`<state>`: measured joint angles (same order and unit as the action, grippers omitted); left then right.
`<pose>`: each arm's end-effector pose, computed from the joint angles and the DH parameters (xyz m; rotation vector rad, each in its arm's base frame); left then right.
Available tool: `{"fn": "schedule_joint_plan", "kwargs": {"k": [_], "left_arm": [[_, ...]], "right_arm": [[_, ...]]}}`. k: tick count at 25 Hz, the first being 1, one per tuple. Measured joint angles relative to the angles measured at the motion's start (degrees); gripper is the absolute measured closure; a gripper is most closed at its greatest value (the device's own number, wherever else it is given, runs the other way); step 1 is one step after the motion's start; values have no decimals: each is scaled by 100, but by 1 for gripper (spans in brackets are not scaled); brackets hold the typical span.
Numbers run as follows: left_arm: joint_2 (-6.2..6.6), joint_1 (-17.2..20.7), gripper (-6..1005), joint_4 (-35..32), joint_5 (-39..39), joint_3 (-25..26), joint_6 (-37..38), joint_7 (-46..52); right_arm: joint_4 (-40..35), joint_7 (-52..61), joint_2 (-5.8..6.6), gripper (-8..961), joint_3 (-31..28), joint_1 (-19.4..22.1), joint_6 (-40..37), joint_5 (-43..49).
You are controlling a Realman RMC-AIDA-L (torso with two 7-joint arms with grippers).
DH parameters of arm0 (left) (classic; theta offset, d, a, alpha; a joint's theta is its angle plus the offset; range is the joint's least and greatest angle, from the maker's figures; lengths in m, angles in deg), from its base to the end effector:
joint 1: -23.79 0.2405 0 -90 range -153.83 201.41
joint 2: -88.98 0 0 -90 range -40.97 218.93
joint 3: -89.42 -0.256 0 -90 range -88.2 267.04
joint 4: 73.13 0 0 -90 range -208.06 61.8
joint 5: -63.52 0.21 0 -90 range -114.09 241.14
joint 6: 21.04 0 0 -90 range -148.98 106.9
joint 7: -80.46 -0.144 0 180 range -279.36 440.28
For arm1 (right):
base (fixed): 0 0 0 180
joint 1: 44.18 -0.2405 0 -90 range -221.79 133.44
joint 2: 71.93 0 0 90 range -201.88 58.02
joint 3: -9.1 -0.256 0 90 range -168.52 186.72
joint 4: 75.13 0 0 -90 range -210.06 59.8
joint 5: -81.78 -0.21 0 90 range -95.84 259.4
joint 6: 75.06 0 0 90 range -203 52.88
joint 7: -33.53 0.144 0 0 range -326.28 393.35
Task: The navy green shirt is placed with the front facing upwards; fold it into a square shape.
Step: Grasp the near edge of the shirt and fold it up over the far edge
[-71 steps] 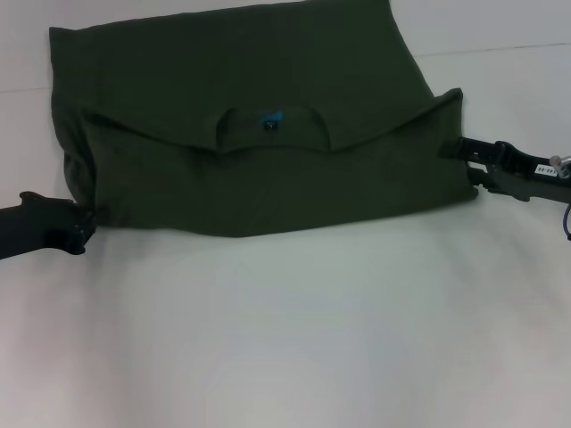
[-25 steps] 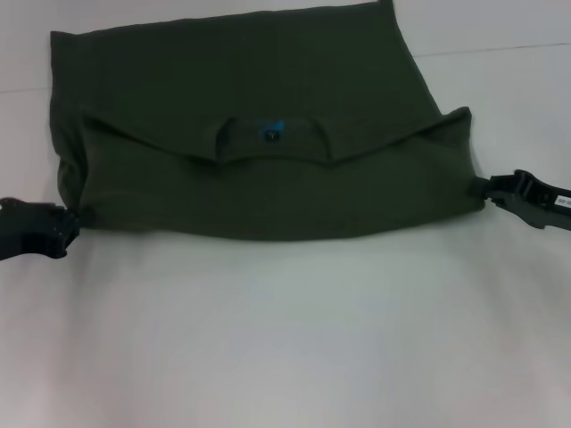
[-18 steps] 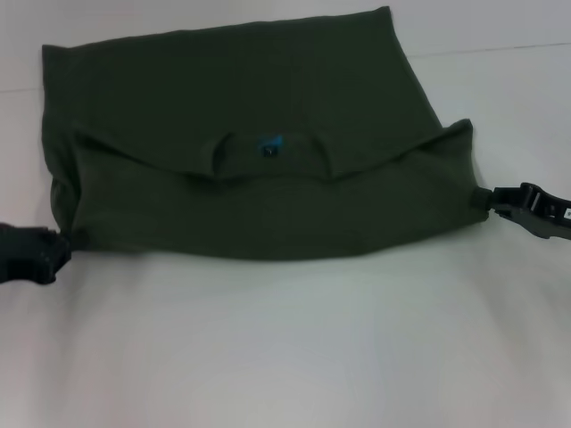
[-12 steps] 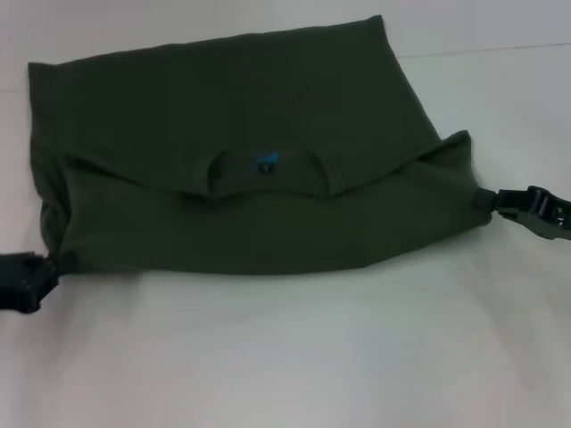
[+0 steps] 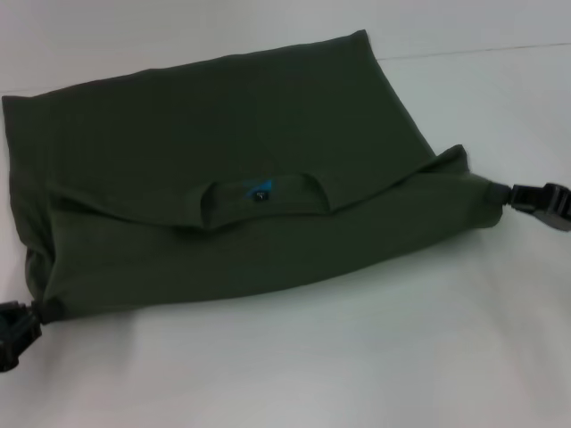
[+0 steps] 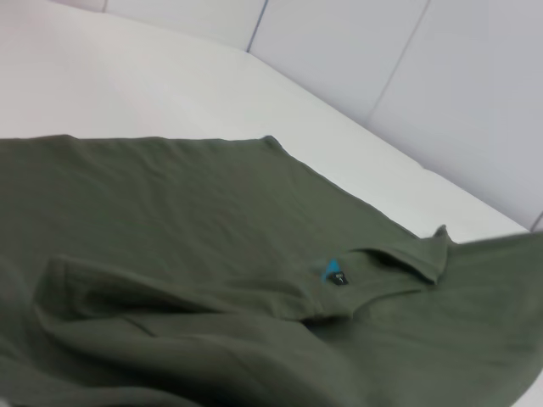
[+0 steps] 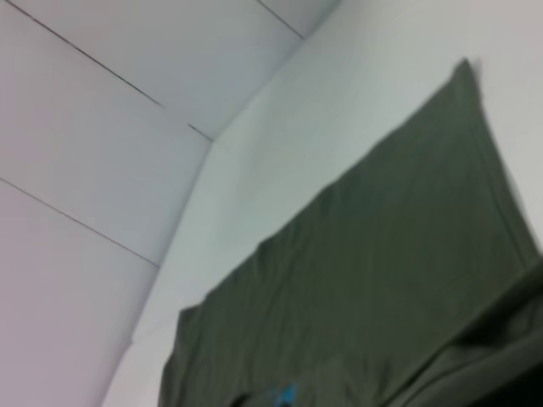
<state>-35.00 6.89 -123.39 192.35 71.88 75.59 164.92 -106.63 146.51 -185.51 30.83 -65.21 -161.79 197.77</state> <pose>-0.3457 0.2448 0.0342 -2.4124 -1.0446 -0.6169 0.3583 0.2903 0.0580 -2.0019 1.6692 0.9467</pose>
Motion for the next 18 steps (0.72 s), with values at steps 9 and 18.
{"fn": "schedule_joint_plan", "kwargs": {"k": [9, 18], "left_arm": [[-12, 87, 978, 34, 333, -3, 211, -57], [-3, 130, 978, 8, 700, 89, 411, -116]], "right_arm": [[-75, 79, 1, 927, -73, -426, -340, -138], [-366, 338, -49, 927, -39, -641, -676, -265]]}}
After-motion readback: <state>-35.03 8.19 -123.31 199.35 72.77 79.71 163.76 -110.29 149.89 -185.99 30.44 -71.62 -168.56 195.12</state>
